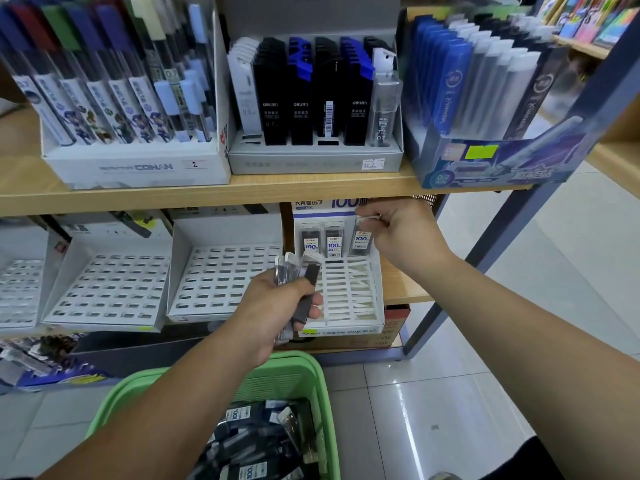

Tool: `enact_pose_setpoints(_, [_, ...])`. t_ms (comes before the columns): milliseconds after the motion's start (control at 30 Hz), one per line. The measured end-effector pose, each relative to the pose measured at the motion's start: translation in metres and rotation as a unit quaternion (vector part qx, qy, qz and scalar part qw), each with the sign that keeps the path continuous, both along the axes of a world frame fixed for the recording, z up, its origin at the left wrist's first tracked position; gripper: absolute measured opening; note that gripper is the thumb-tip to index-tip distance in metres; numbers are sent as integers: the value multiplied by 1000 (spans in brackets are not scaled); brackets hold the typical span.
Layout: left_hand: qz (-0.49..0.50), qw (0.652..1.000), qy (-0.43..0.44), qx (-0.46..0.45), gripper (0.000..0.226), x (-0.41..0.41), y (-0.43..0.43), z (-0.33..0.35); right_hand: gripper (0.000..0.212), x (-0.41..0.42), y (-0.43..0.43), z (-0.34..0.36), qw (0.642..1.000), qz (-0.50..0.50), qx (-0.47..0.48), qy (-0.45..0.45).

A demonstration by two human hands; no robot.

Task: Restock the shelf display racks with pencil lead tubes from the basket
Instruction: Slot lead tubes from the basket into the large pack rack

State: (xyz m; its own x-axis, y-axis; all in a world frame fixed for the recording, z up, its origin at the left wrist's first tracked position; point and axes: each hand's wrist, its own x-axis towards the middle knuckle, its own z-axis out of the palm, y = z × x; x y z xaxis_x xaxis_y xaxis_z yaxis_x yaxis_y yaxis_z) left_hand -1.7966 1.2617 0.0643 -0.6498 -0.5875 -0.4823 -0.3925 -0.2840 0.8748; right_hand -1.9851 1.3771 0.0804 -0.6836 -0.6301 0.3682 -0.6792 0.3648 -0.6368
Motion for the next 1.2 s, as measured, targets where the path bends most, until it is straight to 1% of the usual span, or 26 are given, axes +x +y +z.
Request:
enact_pose_setpoints(67, [-5, 1000, 0, 7, 18, 0, 0, 0, 17, -1, 0, -3, 1000, 4, -4, 3])
enact_pose_setpoints(233, [-2, 1000, 6, 13, 21, 0, -2, -3, 16, -5, -4, -12, 998, 18, 21, 48])
enact_pose_setpoints(367, [-18, 1000, -9, 19, 26, 4, -4, -1, 21, -1, -7, -13, 990, -29, 53, 131])
enact_pose_setpoints(467, [-28, 999, 1, 19, 22, 6, -4, 3, 22, 3, -6, -7, 986, -70, 87, 121])
enact_pose_setpoints(533, [-38, 999, 9, 17, 22, 6, -5, 2, 16, 9, -6, 2, 979, -87, 110, 148])
enact_pose_setpoints(567, [-38, 999, 19, 20, 23, 6, -6, 2, 14, 14, -5, 6, 976, -89, 108, 167])
enact_pose_setpoints(600, [-34, 999, 28, 26, 24, 6, -6, 3, 16, 18, -6, 8, 979, -76, 90, 166])
enact_pose_setpoints(633, [-30, 998, 34, 36, 23, 7, -7, 5, 20, 23, -7, 12, 991, -42, 68, 107])
enact_pose_setpoints(667, [-26, 998, 39, 47, 21, 7, -8, 7, 26, 29, -8, 17, 999, 4, 49, -7])
enact_pose_setpoints(700, [-28, 997, 48, 60, 18, 8, -9, 9, 33, 35, -10, 20, 987, 61, 30, -143])
enact_pose_setpoints(733, [-33, 995, 59, 74, 17, 9, -12, 9, 39, 41, -10, 23, 959, 108, 5, -263])
enact_pose_setpoints(767, [-39, 993, 71, 89, 18, 11, -15, 7, 42, 44, -11, 23, 929, 131, -16, -345])
enact_pose_setpoints(800, [-41, 990, 86, 105, 20, 12, -18, 5, 41, 44, -12, 22, 903, 139, -39, -404])
enact_pose_setpoints(833, [-42, 985, 108, 126, 23, 13, -20, 3, 40, 43, -11, 21, 883, 144, -65, -443])
enact_pose_setpoints(900, [-46, 972, 149, 175, 28, 16, -23, 1, 40, 41, -10, 18, 844, 163, -108, -499])
enact_pose_setpoints(967, [-61, 962, 168, 205, 32, 19, -23, 5, 39, 40, -11, 16, 805, 194, -138, -543])
enact_pose_setpoints(1000, [-70, 963, 164, 203, 33, 20, -23, 7, 38, 41, -14, 15, 791, 200, -151, -557])
enact_pose_setpoints(1033, [-75, 969, 143, 185, 32, 20, -23, 8, 37, 41, -16, 15, 789, 193, -161, -561])
enact_pose_setpoints(1067, [-72, 981, 103, 145, 34, 19, -23, 9, 36, 42, -20, 15, 797, 173, -167, -554])
enact_pose_setpoints(1100, [-59, 992, 54, 93, 37, 19, -21, 10, 35, 42, -22, 14, 818, 140, -166, -533])
enact_pose_setpoints(1133, [-33, 998, 16, 42, 39, 18, -20, 9, 33, 41, -24, 14, 847, 97, -158, -499])
enact_pose_setpoints(1167, [-4, 1000, 2, 5, 37, 18, -19, 9, 31, 39, -26, 12, 876, 51, -145, -456])
enact_pose_setpoints(1200, [16, 1000, 6, -17, 34, 17, -20, 7, 28, 37, -27, 11, 901, 11, -133, -413])
